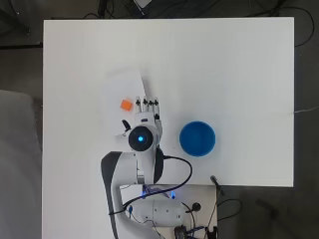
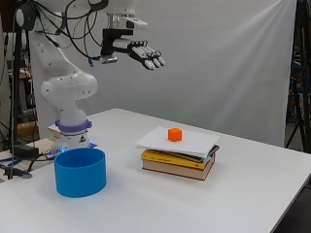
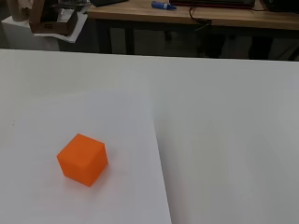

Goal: Teleoperate dual arm-hand system to pick and place objects

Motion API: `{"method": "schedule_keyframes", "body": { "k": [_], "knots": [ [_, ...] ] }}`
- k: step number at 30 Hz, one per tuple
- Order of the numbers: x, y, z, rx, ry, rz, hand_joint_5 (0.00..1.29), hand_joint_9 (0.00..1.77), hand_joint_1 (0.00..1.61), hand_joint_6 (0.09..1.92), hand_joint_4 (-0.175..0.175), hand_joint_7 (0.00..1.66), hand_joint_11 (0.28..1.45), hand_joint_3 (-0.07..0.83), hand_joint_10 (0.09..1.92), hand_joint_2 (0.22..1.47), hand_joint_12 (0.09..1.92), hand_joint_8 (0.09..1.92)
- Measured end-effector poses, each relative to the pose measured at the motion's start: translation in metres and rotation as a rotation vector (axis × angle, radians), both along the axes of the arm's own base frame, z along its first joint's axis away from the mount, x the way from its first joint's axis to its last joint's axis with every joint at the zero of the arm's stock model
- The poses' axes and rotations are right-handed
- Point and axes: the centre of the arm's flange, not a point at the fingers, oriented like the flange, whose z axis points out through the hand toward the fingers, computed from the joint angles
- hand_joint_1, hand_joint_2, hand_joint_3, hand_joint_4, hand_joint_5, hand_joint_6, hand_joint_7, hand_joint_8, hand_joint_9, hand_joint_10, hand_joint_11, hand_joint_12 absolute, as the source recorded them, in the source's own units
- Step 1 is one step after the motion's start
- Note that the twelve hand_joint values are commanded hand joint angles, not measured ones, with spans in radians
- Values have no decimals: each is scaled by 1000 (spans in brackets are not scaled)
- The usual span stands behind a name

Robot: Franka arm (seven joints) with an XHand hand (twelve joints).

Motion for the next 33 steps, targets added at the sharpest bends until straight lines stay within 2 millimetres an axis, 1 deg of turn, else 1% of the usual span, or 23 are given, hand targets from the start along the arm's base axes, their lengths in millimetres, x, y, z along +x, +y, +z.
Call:
{"method": "schedule_keyframes", "body": {
  "k": [2, 5, 9, 12, 15, 19, 22, 25, 27, 30, 33],
  "knots": [
    [9, 2, -12, -22, 17, -39, 350, 493, 177, 87, 48, 396, 484, -2, 87, 1027, 87, 87],
    [20, 4, -22, -47, 25, -75, 339, 488, 178, 87, 50, 391, 484, -4, 87, 1021, 87, 87],
    [32, 11, -41, -10, 18, -37, 279, 474, 153, 87, 44, 366, 484, -11, 87, 997, 87, 87],
    [46, 23, -59, 31, 18, 9, 250, 463, 140, 87, 41, 353, 483, -12, 87, 984, 87, 87],
    [57, 35, -80, 41, 61, 39, 234, 459, 143, 87, 40, 344, 484, -9, 87, 983, 87, 87],
    [70, 49, -108, 60, 58, 72, 205, 409, 167, 87, 40, 274, 480, -18, 87, 947, 87, 87],
    [74, 55, -131, 76, 13, 115, 211, 423, 247, 87, 33, 273, 489, -10, 87, 950, 87, 87],
    [75, 60, -158, 77, -25, 179, 224, 431, 263, 87, 24, 283, 496, 2, 87, 971, 87, 87],
    [74, 60, -177, 81, -33, 199, 238, 441, 255, 87, 16, 297, 507, 5, 87, 980, 87, 87],
    [75, 60, -200, 86, -1, 215, 255, 452, 244, 87, 10, 318, 513, 6, 87, 987, 87, 87],
    [71, 60, -218, 93, 52, 212, 268, 457, 258, 87, 7, 328, 509, 6, 87, 992, 87, 87]
  ]
}}
